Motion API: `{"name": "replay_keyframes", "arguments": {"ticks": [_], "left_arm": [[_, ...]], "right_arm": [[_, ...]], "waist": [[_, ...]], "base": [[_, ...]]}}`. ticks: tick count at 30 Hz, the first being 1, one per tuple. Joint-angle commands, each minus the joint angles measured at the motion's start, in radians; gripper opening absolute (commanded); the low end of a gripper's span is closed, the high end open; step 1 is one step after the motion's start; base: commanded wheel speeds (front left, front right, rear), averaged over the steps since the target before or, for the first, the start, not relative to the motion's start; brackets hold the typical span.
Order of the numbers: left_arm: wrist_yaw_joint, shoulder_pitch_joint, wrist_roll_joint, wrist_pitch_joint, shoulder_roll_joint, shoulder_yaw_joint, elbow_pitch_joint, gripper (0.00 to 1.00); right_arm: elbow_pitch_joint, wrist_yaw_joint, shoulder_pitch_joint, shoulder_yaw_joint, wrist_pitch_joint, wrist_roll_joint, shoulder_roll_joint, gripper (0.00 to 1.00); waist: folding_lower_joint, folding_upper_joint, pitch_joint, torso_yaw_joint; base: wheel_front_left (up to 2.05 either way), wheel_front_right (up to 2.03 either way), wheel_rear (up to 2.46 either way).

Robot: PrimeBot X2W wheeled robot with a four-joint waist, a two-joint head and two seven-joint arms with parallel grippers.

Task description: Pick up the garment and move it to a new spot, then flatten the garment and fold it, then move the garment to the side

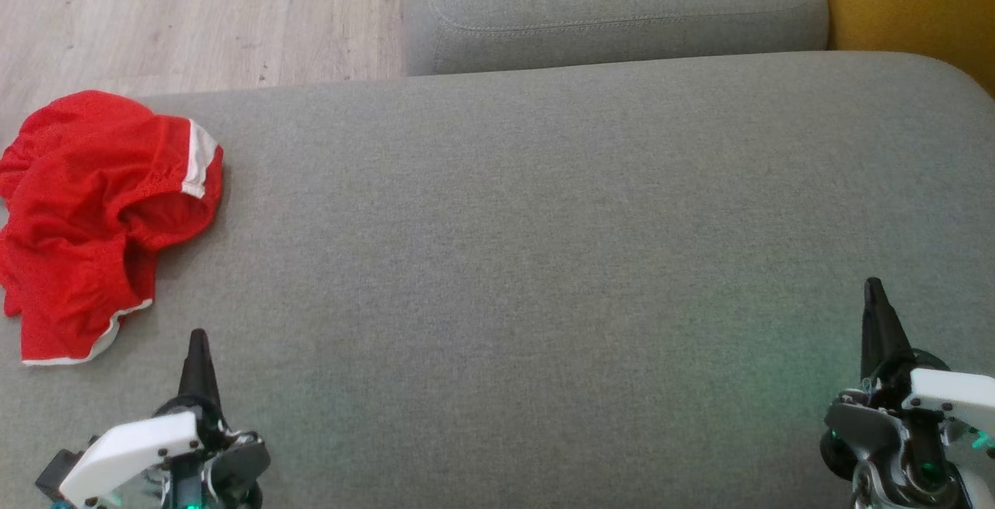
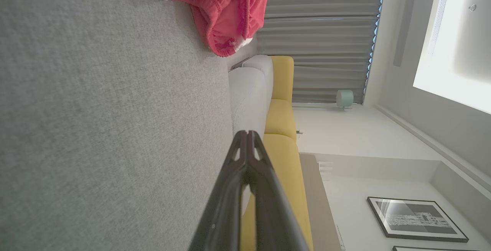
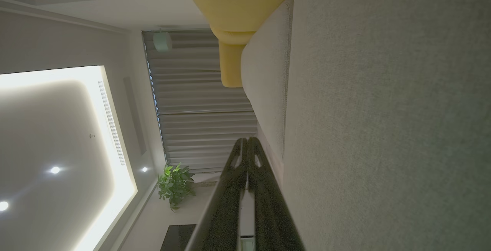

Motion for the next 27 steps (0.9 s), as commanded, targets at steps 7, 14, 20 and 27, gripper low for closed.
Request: {"name": "replay_keyframes", "arguments": {"ticks": [7,14,20,27], "left_arm": [[-0.007,-0.049,-0.006,0.007,0.021,0.039,-0.029,0.00],[-0.007,-0.049,-0.006,0.007,0.021,0.039,-0.029,0.00],[-0.007,-0.049,-0.006,0.007,0.021,0.039,-0.029,0.00],[-0.007,-0.049,-0.006,0.007,0.021,0.039,-0.029,0.00]], "right_arm": [[-0.031,0.014,-0.050,0.021,0.007,0.007,-0.014,0.00],[-0.031,0.014,-0.050,0.021,0.007,0.007,-0.014,0.00],[-0.031,0.014,-0.050,0.021,0.007,0.007,-0.014,0.00],[-0.031,0.014,-0.050,0.021,0.007,0.007,-0.014,0.00]], "waist": [[0.0000,0.0000,0.000,0.000],[0.0000,0.0000,0.000,0.000],[0.0000,0.0000,0.000,0.000],[0.0000,0.0000,0.000,0.000]], "base": [[0.00,0.00,0.00],[0.00,0.00,0.00],[0.00,0.00,0.00],[0.00,0.00,0.00]]}}
